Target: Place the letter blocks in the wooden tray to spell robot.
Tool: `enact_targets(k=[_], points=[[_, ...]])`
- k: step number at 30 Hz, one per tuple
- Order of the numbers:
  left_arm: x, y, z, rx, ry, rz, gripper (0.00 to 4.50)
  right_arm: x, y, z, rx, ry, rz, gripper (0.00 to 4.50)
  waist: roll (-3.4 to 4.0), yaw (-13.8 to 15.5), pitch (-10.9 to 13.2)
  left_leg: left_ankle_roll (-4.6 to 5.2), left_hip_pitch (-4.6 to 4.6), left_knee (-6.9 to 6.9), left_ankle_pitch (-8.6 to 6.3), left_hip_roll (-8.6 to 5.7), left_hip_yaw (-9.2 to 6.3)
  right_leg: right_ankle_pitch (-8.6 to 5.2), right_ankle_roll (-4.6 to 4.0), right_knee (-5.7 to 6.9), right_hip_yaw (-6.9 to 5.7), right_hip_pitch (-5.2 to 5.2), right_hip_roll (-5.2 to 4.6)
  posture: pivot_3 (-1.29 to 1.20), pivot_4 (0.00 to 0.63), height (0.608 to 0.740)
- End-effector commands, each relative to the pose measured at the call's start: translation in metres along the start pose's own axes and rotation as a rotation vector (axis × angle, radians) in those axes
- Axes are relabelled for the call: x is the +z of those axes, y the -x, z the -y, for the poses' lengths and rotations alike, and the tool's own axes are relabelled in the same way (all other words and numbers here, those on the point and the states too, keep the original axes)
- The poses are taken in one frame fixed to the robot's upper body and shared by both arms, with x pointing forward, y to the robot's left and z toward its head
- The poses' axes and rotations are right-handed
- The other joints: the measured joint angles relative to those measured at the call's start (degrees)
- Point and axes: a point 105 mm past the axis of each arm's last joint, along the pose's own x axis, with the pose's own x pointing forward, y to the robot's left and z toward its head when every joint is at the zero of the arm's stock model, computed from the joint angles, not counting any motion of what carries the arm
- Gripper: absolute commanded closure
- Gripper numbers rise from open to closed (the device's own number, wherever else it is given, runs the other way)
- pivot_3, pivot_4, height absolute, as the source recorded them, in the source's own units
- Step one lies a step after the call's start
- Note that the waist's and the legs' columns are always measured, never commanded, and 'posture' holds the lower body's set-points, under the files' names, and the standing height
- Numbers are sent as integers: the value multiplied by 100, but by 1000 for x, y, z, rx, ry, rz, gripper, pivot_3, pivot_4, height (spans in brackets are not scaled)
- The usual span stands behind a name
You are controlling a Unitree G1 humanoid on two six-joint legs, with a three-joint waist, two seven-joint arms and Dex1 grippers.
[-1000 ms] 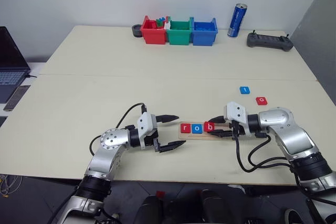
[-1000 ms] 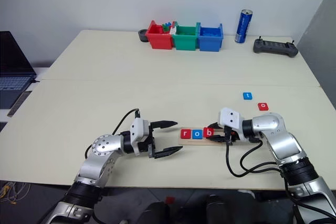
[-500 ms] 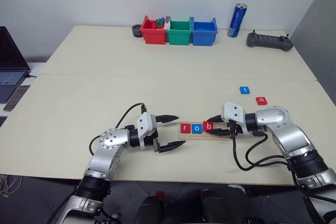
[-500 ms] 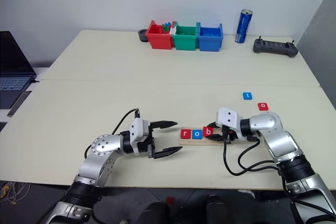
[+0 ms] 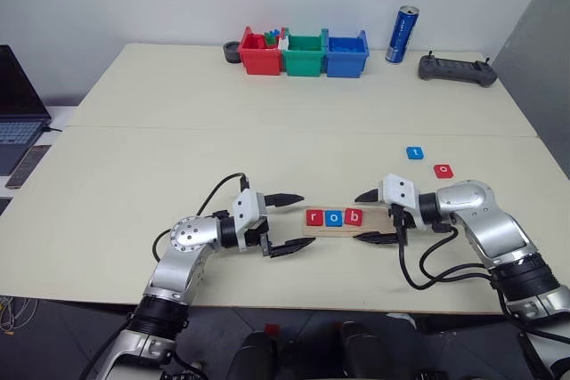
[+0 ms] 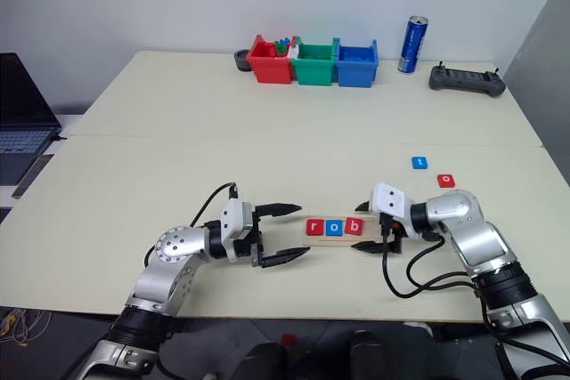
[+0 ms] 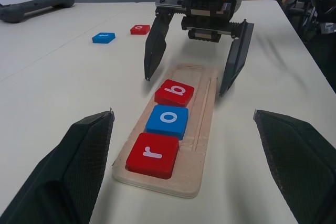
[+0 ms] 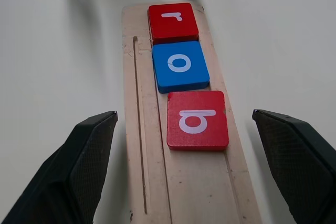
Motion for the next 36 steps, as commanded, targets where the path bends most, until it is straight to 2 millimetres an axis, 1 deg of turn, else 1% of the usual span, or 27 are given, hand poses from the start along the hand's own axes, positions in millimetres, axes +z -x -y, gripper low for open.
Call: enact_targets(k=[1,3,6,10,13,16,17,20,29,36], points=[[8,-3,-2,-10,-26,29,0,22,11,15,-75,39,68,43,0,0,0,0,0,0,0,0,0,0,0,0,0,0,0,0,150,740],[8,-3,-3,-11,-27,29,0,25,11,18,-92,41,83,43,0,-1,0,0,0,0,0,0,-1,0,0,0,-1,0,0,0,150,740],[9,-4,-3,-13,-28,31,0,27,10,23,-115,39,95,640,0,-3,0,0,0,0,0,0,-1,0,0,0,0,0,0,0,150,740],[9,-5,-3,-13,-28,34,0,17,4,28,-143,69,55,2079,0,-1,0,0,-1,0,0,-1,-1,0,0,-1,-1,0,0,0,150,740],[8,-4,-2,-13,-26,34,0,16,1,31,-167,84,50,3260,0,-1,0,0,-1,-1,0,-1,-1,0,0,-1,-1,-1,0,0,150,740],[8,-4,-1,-14,-25,33,0,14,-2,32,-172,100,44,4304,1,-7,0,0,-1,-1,0,0,-1,0,0,0,-1,-1,0,0,150,740],[8,-4,-1,-14,-24,33,0,14,-3,32,-172,114,38,4461,1,-8,0,0,-1,-1,0,0,-1,0,0,0,-1,-1,0,0,150,740],[8,-3,-1,-13,-24,31,0,13,-6,31,-171,137,30,4461,1,-9,0,0,-1,-1,0,0,-1,0,0,0,-1,-1,0,0,150,740],[8,-3,-1,-16,-27,28,0,20,-10,21,-115,171,46,4461,1,-13,0,0,-2,-1,0,0,-2,0,0,0,-1,-1,0,0,150,740],[8,-3,-3,-11,-28,26,0,16,-10,13,-76,166,34,4461,1,-12,0,0,-2,-1,0,0,-3,0,0,-1,-2,-1,0,0,150,740]])
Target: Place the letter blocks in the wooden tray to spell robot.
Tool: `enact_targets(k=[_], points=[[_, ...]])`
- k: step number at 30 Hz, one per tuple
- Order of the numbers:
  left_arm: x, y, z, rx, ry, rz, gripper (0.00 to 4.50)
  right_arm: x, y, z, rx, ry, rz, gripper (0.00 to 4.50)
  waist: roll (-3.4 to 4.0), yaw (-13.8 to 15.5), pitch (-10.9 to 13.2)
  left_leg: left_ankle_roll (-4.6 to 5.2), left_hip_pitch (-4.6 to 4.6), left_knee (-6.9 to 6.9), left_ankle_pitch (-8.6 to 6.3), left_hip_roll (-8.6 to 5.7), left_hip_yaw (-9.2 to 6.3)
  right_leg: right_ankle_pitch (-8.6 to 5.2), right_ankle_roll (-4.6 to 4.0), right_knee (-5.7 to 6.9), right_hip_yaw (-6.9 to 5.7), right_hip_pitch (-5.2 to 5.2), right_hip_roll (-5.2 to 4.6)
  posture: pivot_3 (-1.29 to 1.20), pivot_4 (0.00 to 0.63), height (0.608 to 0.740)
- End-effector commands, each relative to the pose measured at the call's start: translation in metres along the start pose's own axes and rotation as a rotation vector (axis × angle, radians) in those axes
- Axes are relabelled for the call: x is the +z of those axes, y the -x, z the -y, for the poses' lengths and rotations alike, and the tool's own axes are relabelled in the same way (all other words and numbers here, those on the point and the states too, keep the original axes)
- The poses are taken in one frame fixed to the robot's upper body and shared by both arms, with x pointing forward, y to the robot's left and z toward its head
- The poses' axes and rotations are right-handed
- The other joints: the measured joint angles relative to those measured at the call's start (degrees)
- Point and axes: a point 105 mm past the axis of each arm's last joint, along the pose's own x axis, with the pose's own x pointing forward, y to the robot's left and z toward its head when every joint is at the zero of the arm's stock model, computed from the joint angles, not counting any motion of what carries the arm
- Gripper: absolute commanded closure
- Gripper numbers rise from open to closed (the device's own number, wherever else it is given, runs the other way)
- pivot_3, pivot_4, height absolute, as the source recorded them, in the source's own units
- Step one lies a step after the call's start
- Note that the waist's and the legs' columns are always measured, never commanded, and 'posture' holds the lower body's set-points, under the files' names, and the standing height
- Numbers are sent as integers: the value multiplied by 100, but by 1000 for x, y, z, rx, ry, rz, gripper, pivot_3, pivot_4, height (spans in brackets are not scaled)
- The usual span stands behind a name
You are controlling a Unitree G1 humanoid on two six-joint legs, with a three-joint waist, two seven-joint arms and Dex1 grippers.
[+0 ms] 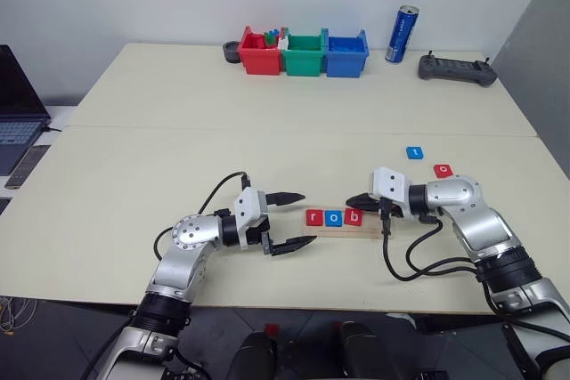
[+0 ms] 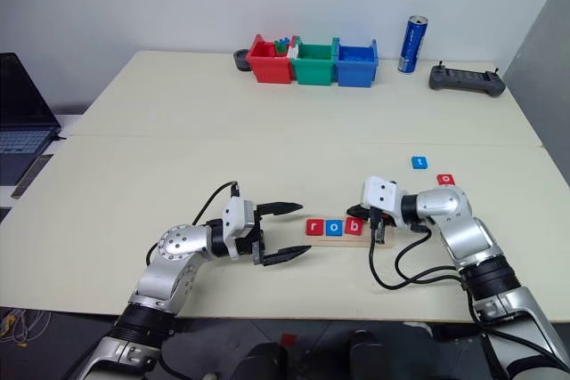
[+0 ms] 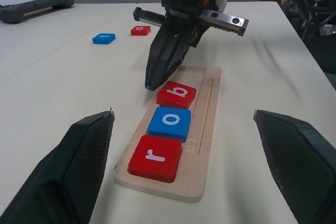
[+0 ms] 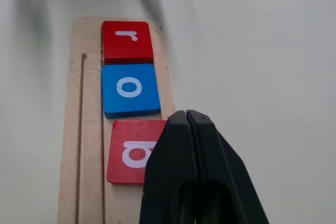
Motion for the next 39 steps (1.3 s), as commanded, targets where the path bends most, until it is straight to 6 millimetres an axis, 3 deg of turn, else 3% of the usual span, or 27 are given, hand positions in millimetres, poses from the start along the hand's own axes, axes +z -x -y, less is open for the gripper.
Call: enact_targets(k=[1,18,33,39], points=[[9,-1,0,-10,-30,23,0,7,3,-2,12,39,9,4461,0,0,0,0,0,0,0,0,0,0,0,0,1,0,0,0,150,740],[8,-1,3,-19,-26,20,0,7,1,11,-39,40,11,4461,0,-4,0,0,-1,0,0,0,0,0,0,-1,0,0,0,0,150,740],[9,1,2,-23,-31,15,0,11,1,-11,62,77,25,4461,1,-7,0,0,-1,0,0,0,-1,0,0,0,-1,0,0,0,150,740],[9,1,1,-24,-34,15,0,15,1,0,7,74,37,4461,1,-7,0,0,-1,0,0,0,-2,0,0,-1,-2,0,0,0,150,740]])
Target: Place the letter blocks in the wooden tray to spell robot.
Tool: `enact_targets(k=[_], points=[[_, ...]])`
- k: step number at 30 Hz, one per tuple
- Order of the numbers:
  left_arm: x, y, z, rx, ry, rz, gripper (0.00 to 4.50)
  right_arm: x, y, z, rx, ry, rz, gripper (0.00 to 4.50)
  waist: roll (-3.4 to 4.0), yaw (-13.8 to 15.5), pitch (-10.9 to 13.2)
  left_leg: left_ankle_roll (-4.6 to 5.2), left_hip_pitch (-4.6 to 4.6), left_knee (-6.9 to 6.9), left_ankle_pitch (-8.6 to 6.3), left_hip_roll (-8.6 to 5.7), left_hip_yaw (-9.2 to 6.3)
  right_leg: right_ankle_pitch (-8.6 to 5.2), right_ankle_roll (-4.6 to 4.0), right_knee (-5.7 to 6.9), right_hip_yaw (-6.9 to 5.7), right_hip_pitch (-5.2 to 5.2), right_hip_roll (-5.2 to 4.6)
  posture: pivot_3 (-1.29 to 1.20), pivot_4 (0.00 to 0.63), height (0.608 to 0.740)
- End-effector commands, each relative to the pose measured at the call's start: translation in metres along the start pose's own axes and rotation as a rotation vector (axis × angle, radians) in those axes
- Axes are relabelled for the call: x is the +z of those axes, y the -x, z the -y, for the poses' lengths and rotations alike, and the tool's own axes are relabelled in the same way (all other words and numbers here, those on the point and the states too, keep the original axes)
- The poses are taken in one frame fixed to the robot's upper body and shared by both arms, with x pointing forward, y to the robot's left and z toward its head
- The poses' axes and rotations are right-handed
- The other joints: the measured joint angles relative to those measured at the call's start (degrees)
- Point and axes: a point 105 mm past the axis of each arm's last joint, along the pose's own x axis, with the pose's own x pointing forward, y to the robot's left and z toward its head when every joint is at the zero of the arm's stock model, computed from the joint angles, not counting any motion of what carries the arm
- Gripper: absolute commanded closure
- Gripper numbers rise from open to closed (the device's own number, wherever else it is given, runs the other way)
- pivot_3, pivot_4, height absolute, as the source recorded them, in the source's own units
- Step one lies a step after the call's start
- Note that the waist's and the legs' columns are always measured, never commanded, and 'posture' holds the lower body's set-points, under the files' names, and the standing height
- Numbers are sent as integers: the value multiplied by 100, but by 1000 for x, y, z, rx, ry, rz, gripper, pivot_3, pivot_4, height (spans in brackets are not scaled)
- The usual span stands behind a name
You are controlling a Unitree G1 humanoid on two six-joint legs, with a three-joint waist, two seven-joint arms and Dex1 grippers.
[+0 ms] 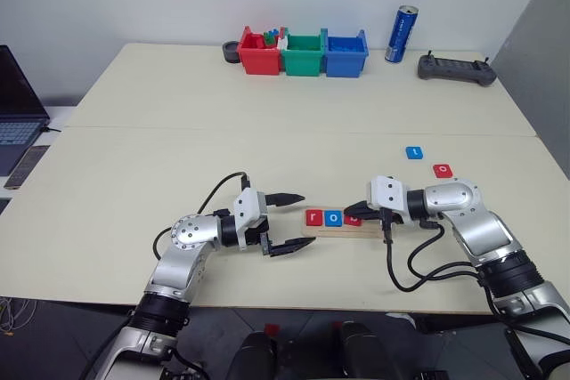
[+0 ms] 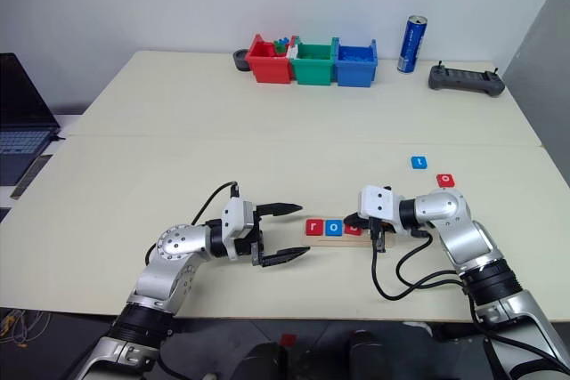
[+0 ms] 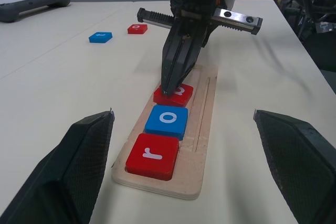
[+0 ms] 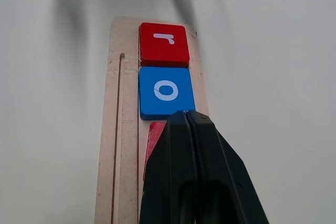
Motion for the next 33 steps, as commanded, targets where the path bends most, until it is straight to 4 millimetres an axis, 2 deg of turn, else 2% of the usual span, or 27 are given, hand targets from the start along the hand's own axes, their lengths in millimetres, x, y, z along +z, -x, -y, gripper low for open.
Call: enact_targets(k=[1,7,14,24,26,30,33], points=[[9,0,-1,-8,-32,21,0,11,4,15,-68,32,30,4461,0,-1,0,0,0,0,0,0,0,0,0,0,0,0,0,0,150,740],[9,-1,-1,-10,-32,22,0,5,2,23,-100,42,5,4461,0,0,0,0,-1,0,0,0,0,0,0,-1,0,0,0,0,150,740],[9,1,-1,-9,-32,17,0,-3,1,14,-60,59,-21,4461,0,-2,0,0,0,-1,0,0,0,0,0,0,0,0,0,0,150,740],[9,0,-1,-15,-34,19,0,2,2,2,-3,58,0,4461,0,-3,0,0,0,0,0,0,-1,0,0,0,0,0,0,0,150,740],[9,-1,-1,-17,-35,19,0,2,3,3,-10,61,0,4461,0,-3,0,0,0,0,0,0,-1,0,0,0,0,0,0,0,150,740],[9,-1,1,-23,-34,19,0,10,12,18,-83,9,33,4461,0,-3,0,0,-1,0,0,0,-2,0,0,0,-1,0,0,0,150,740],[9,-1,1,-24,-35,20,0,18,26,22,-134,-7,46,4461,1,0,1,0,-3,0,0,0,-2,0,0,-1,0,0,0,0,150,740]])
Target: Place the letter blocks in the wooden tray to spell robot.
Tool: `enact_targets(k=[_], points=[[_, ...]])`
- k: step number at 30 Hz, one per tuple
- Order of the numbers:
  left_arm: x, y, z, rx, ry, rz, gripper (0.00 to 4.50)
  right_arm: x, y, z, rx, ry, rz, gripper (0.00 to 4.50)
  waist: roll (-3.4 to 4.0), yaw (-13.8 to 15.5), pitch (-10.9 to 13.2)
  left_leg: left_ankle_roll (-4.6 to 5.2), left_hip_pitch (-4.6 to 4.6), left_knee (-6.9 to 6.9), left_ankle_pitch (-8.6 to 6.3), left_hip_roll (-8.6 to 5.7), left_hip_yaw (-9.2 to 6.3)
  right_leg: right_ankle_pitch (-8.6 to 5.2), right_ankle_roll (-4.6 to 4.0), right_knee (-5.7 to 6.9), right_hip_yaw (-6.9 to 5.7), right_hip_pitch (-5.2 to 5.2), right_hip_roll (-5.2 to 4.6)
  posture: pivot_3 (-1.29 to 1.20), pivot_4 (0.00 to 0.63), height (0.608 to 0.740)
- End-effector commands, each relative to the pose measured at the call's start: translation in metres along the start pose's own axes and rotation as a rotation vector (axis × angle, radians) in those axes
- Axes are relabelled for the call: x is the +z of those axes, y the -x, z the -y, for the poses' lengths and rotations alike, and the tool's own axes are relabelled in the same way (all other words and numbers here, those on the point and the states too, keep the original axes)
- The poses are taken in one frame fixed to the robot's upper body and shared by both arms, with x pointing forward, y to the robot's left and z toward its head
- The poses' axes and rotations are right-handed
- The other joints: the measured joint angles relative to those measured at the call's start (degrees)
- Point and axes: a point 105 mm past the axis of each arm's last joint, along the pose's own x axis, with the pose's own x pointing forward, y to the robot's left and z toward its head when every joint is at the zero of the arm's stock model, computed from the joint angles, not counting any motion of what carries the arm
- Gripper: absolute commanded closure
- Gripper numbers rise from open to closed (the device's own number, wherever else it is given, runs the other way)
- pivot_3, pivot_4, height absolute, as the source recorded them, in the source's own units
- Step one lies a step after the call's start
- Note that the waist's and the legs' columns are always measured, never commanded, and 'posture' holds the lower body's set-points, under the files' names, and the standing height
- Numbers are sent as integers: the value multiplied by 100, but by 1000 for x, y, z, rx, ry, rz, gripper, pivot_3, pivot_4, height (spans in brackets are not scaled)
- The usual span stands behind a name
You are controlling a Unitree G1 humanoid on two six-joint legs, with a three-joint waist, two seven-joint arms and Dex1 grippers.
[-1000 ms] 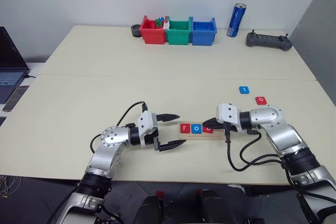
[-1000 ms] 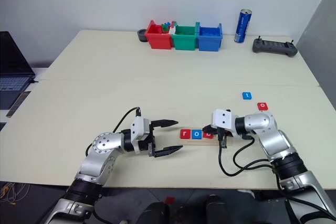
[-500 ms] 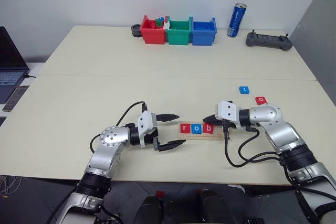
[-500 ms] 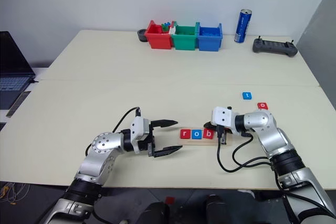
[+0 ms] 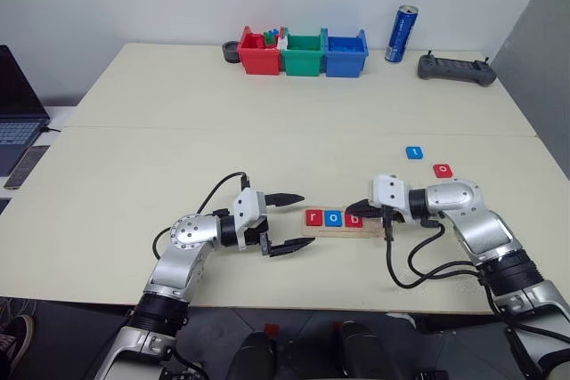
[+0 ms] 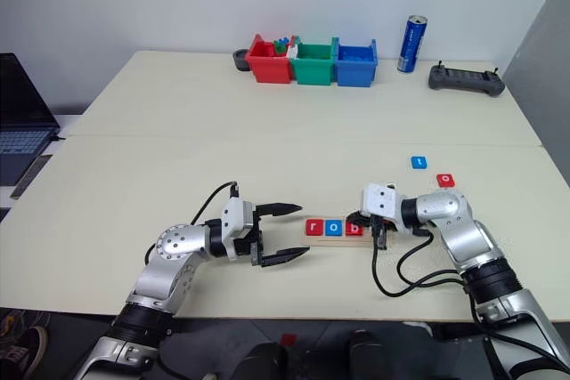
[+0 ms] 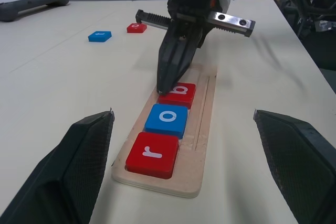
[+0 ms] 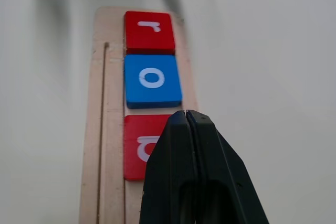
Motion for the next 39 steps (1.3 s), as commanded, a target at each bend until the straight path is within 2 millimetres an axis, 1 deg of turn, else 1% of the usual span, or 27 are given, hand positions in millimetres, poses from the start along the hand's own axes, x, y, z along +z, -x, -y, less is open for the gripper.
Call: enact_targets(k=[1,4,7,8,9,11,13,15,19,20,23,26,28,33,36,39], points=[[9,-1,1,-19,-33,25,0,25,23,14,-97,20,58,4461,0,5,0,0,-1,0,0,0,-2,0,0,0,-1,0,0,0,150,740],[9,-2,1,-21,-34,26,0,30,43,15,-186,-33,66,4461,0,27,0,0,-6,0,0,0,-12,0,0,-4,-10,-1,0,0,150,740],[9,-3,1,-27,-34,28,0,26,68,19,-348,-147,71,4461,1,67,0,0,-13,0,0,0,-20,-1,-1,-8,-19,-1,-1,0,150,740],[9,-3,0,-29,-35,29,0,22,77,21,-409,-195,66,4112,0,89,0,0,-18,0,0,-1,-23,-1,-1,-9,-21,-2,-1,0,150,740],[9,-3,0,-32,-36,29,0,17,85,21,-461,-231,58,3899,0,94,0,0,-19,1,0,-2,-21,-1,-1,-10,-20,-3,-1,0,150,740],[9,-4,-1,-37,-37,29,0,2,101,24,-606,-313,33,3241,0,109,0,0,-19,1,0,-3,-22,-1,-1,-9,-20,-3,-1,0,150,740],[9,-4,-2,-45,-38,29,0,-12,116,28,-760,-379,3,2498,1,109,0,0,-17,1,0,-2,-19,-1,-1,-9,-19,-3,-1,0,150,740],[9,-5,-2,-52,-39,30,0,-24,127,33,-911,-445,-20,1852,2,99,0,0,-16,0,0,-1,-15,-1,-1,-8,-16,-4,0,0,150,740],[10,-8,-1,-72,-39,35,0,-43,137,41,-1093,-518,-81,402,3,93,-1,0,-16,0,0,-2,-11,-1,-2,-4,-12,-7,1,0,150,740],[10,-9,-2,-75,-40,35,0,-47,139,46,-1137,-553,-77,70,3,89,-1,0,-16,0,0,-2,-10,-1,-1,-4,-12,-7,1,0,150,740],[10,-8,-3,-75,-41,34,0,-51,141,60,-1205,-602,-65,22,6,69,-1,0,-15,0,0,-2,-3,-1,-2,-2,-4,-9,1,0,150,740],[9,-8,-3,-76,-41,34,0,-52,137,69,-1213,-638,-55,22,6,67,-1,0,-15,-2,0,-1,-3,-1,-2,-1,-5,-12,2,0,150,740],[9,-8,-2,-75,-41,35,0,-57,131,74,-1200,-669,-66,22,6,67,-1,0,-16,-3,0,-1,-3,-1,-2,-1,-4,-12,2,0,150,740],[9,-7,-1,-66,-40,33,0,-76,126,76,-1191,-759,-97,22,6,59,-1,0,-17,-2,0,-2,-3,-1,-2,-2,-4,-12,2,0,150,740],[8,-6,1,-63,-38,33,0,-84,125,77,-1189,-792,-111,22,6,43,-1,0,-17,-2,0,-2,-1,-1,-2,-1,-3,-13,2,0,150,740],[8,-4,2,-59,-36,30,0,-94,119,76,-1169,-835,-131,22,6,14,-1,0,-17,-2,0,-1,-1,-1,-3,1,-2,-14,2,0,150,740]])
